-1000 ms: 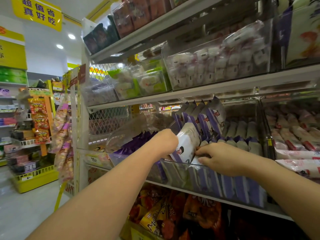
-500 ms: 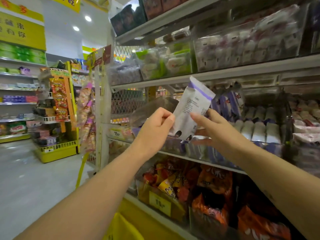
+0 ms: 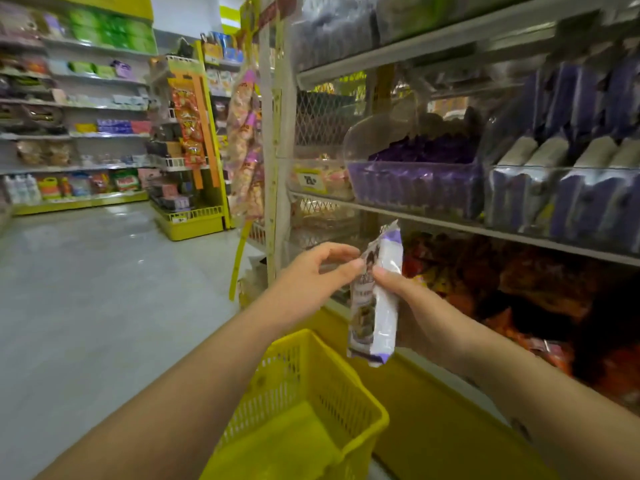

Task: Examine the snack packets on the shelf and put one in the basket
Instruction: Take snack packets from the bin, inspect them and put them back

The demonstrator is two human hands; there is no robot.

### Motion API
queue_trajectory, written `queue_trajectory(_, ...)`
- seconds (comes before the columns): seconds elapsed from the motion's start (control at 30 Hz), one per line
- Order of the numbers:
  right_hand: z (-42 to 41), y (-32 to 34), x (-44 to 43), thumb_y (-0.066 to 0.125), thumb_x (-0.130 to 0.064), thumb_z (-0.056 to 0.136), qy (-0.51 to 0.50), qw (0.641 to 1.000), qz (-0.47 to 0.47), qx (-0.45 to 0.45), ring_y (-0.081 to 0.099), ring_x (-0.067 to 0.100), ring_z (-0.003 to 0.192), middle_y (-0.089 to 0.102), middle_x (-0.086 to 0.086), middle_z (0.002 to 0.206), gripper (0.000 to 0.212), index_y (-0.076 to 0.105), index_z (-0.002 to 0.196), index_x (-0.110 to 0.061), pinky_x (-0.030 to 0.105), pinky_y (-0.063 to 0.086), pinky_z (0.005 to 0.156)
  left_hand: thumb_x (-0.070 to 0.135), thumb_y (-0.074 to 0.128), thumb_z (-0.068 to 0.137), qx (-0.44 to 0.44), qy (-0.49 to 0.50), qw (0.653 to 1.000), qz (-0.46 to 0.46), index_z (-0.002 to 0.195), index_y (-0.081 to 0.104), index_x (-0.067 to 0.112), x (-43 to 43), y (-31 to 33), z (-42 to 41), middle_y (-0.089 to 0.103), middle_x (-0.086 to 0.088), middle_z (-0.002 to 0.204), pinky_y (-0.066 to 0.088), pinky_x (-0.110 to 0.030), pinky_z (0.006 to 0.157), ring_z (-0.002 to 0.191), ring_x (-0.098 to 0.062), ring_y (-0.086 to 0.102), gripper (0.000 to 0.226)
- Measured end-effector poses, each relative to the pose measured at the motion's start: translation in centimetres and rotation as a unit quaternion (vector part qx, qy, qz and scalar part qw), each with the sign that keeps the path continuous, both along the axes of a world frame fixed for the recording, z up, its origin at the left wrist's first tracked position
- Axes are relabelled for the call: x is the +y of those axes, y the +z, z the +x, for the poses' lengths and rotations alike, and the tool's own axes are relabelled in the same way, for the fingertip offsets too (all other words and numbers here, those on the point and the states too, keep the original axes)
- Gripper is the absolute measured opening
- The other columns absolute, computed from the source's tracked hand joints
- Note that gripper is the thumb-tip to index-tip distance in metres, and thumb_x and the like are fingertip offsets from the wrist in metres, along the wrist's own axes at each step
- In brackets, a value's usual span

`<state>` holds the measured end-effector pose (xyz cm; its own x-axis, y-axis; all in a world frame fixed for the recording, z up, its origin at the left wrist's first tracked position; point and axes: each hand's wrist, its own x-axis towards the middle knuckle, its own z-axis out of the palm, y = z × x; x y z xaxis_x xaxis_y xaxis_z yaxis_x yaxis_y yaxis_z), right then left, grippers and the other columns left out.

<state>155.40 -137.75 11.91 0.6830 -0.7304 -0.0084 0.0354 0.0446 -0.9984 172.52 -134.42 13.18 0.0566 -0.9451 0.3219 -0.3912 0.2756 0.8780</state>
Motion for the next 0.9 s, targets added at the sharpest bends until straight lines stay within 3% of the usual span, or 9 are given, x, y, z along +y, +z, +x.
queue_trajectory(0.07, 0.8, -1.8, -0.2, 0.057, -0.053, 0.079, 0.065, 0.998, 0.014, 0.022, 0.059, 0.031, 0.117, 0.063, 0.012, 0.126, 0.047, 0.064, 0.118, -0.029, 0.05, 0.046, 0.101, 0.039, 0.056, 0.094, 0.079, 0.027, 0.993, 0.08, 0.116, 0.06, 0.029, -0.4, -2.3, 0.9, 0.068, 0.009, 0.115, 0.048, -0.023, 0.081, 0.097, 0.002, 0.062, 0.024)
queue_trajectory(0.13, 1.6, -3.3, -0.6, 0.055, -0.052, 0.085, 0.122, 0.992, 0.031, 0.022, 0.059, 0.024, 0.119, 0.065, 0.003, 0.126, 0.037, 0.065, 0.116, -0.035, 0.048, 0.045, 0.102, 0.041, 0.055, 0.093, 0.183, -0.004, 0.97, 0.159, 0.116, 0.064, 0.024, -0.5, -4.4, 1.4, 0.072, 0.009, 0.102, 0.049, -0.029, 0.079, 0.093, -0.006, 0.066, 0.029)
queue_trajectory(0.27, 2.4, -5.2, -2.5, 0.05, -0.044, 0.09, 0.139, 0.986, 0.088, 0.005, 0.058, 0.029, 0.12, 0.062, 0.009, 0.129, 0.048, 0.056, 0.13, -0.019, 0.049, 0.044, 0.102, 0.036, 0.062, 0.084, 0.289, -0.017, 0.943, 0.162, 0.103, 0.07, 0.016, -1.1, -6.7, 2.0, 0.075, 0.001, 0.093, 0.054, -0.029, 0.074, 0.083, -0.013, 0.069, 0.028)
queue_trajectory(0.37, 2.0, -5.6, -3.7, 0.055, -0.04, 0.083, 0.078, 0.995, 0.062, 0.001, 0.067, 0.023, 0.105, 0.07, 0.008, 0.116, 0.039, 0.069, 0.113, -0.019, 0.038, 0.055, 0.084, 0.02, 0.062, 0.088, 0.366, -0.003, 0.92, 0.139, 0.115, 0.064, 0.004, -2.1, -7.2, 1.9, 0.073, -0.015, 0.106, 0.059, -0.039, 0.079, 0.097, -0.026, 0.071, 0.031)
queue_trajectory(0.5, 1.3, -6.0, -4.7, 0.062, -0.042, 0.076, -0.037, 0.999, -0.016, -0.02, 0.068, 0.02, 0.103, 0.072, 0.004, 0.112, 0.046, 0.066, 0.117, -0.019, 0.029, 0.054, 0.076, 0.009, 0.065, 0.087, 0.338, 0.039, 0.936, 0.089, 0.113, 0.061, 0.008, -2.8, -7.9, 1.6, 0.074, -0.012, 0.106, 0.057, -0.042, 0.086, 0.098, -0.026, 0.071, 0.026)
queue_trajectory(0.57, 1.1, -6.0, -4.8, 0.062, -0.041, 0.076, -0.073, 0.995, -0.034, -0.057, 0.069, 0.017, 0.098, 0.073, 0.004, 0.107, 0.038, 0.072, 0.107, -0.02, 0.026, 0.055, 0.074, 0.009, 0.069, 0.084, 0.306, 0.045, 0.948, 0.076, 0.11, 0.063, 0.012, -2.9, -8.3, 1.2, 0.074, -0.007, 0.104, 0.056, -0.043, 0.087, 0.097, -0.024, 0.071, 0.027)
queue_trajectory(0.67, 1.2, -5.9, -4.5, 0.062, -0.028, 0.079, -0.113, 0.988, -0.018, -0.103, 0.072, 0.014, 0.083, 0.075, 0.008, 0.095, 0.023, 0.075, 0.091, -0.012, 0.024, 0.057, 0.066, 0.013, 0.074, 0.078, 0.29, 0.04, 0.954, 0.065, 0.106, 0.065, 0.017, -3.0, -8.8, 0.5, 0.075, -0.003, 0.103, 0.055, -0.044, 0.087, 0.096, -0.022, 0.072, 0.03)
queue_trajectory(0.77, 1.2, -6.1, -4.3, 0.058, -0.015, 0.089, -0.133, 0.984, 0.004, -0.116, 0.073, 0.018, 0.081, 0.075, 0.013, 0.093, 0.019, 0.07, 0.097, -0.002, 0.026, 0.059, 0.067, 0.024, 0.074, 0.069, 0.297, 0.017, 0.953, 0.063, 0.106, 0.067, 0.019, -2.7, -9.0, 0.0, 0.075, -0.005, 0.104, 0.056, -0.04, 0.085, 0.097, -0.023, 0.071, 0.037)
queue_trajectory(0.9, 1.0, -6.0, -4.1, 0.055, -0.015, 0.092, -0.143, 0.982, 0.007, -0.121, 0.072, 0.02, 0.085, 0.075, 0.014, 0.095, 0.021, 0.069, 0.101, -0.002, 0.029, 0.06, 0.075, 0.021, 0.059, 0.088, 0.327, -0.015, 0.942, 0.079, 0.109, 0.067, 0.013, -2.4, -8.6, 0.1, 0.075, -0.007, 0.103, 0.057, -0.029, 0.073, 0.093, -0.018, 0.072, 0.023)
